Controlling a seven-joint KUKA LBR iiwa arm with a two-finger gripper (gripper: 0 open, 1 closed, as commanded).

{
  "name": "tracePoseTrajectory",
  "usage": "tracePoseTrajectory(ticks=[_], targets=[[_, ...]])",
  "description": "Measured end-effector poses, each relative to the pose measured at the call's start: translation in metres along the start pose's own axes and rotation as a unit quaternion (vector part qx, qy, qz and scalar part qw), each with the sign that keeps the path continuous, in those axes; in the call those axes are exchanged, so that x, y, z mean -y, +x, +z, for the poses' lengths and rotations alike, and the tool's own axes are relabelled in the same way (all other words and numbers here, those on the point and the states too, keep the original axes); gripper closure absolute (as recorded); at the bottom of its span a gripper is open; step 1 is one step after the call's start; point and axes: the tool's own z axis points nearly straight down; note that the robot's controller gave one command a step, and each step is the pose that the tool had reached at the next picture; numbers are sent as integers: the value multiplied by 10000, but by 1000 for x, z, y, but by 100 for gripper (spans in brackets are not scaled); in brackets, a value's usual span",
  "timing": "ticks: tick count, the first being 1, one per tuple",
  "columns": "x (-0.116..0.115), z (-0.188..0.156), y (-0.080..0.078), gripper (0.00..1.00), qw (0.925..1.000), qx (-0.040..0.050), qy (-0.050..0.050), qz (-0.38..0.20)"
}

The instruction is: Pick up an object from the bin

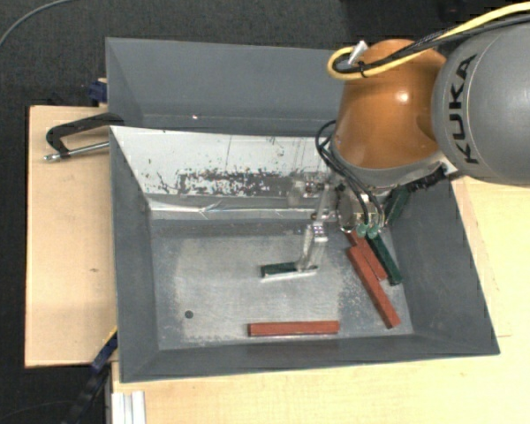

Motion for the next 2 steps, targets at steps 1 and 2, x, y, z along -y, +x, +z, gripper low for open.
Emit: tracePoseTrajectory(ticks=[1, 2], targets=[[-4, 138, 29, 0, 9965, -46, 6, -830], [-4, 134, 27, 100, 9966, -6, 2, -823]])
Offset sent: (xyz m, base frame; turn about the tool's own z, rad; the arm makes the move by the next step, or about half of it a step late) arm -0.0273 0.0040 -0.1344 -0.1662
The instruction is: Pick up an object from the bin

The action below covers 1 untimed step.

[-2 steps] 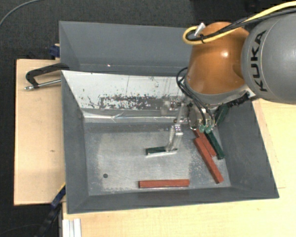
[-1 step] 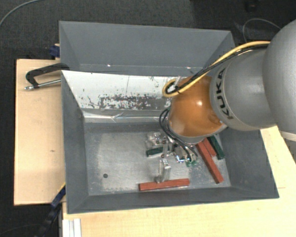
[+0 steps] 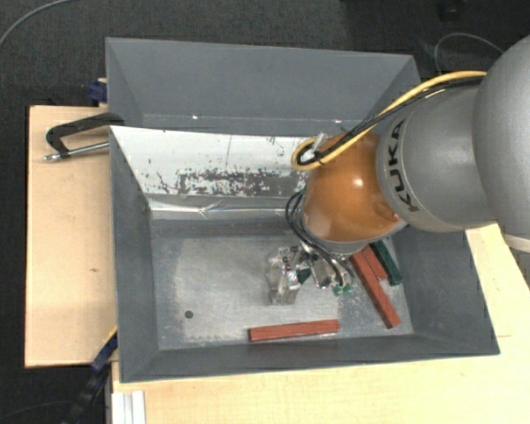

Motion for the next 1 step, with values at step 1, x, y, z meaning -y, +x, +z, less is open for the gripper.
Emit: tracePoseTrajectory(ticks=[1], targets=[[0, 0, 0, 0, 10000, 0, -1, 1]])
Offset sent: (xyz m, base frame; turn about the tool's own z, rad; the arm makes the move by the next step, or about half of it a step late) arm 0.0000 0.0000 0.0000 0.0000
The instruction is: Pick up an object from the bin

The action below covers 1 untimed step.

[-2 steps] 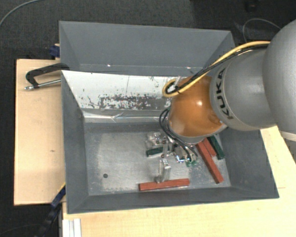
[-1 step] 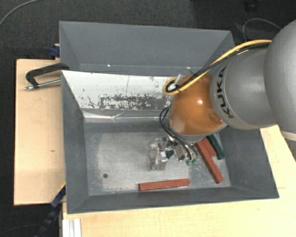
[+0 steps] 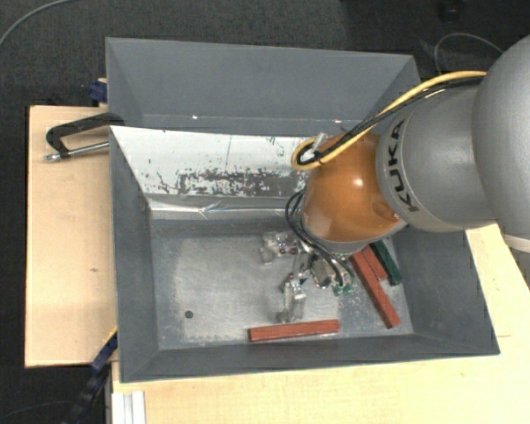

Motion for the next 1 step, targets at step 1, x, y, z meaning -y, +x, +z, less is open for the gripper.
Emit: tracePoseTrajectory(ticks=[1], targets=[[51, 2, -9, 0, 9459, 25, 10, -3243]])
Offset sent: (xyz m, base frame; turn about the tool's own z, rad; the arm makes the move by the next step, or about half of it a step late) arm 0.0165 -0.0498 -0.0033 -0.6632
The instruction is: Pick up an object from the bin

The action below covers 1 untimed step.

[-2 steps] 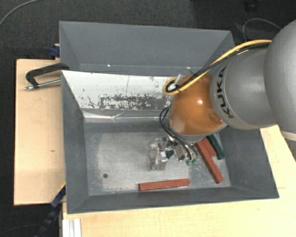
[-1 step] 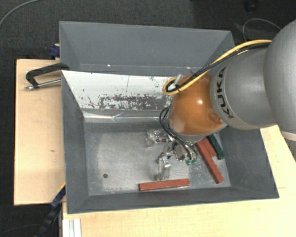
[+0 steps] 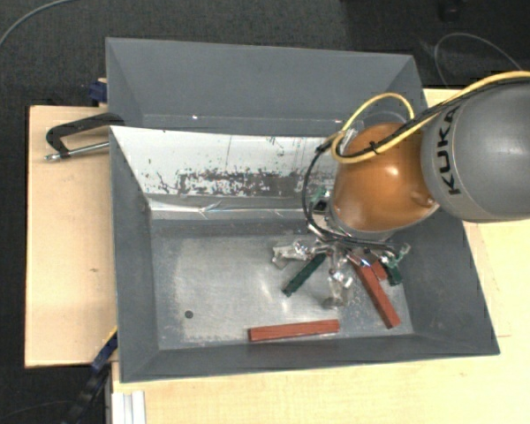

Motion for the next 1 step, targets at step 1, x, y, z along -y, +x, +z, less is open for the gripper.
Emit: tracePoseTrajectory(ticks=[1], targets=[[0, 0, 0, 100, 10000, -2, -6, 1]])
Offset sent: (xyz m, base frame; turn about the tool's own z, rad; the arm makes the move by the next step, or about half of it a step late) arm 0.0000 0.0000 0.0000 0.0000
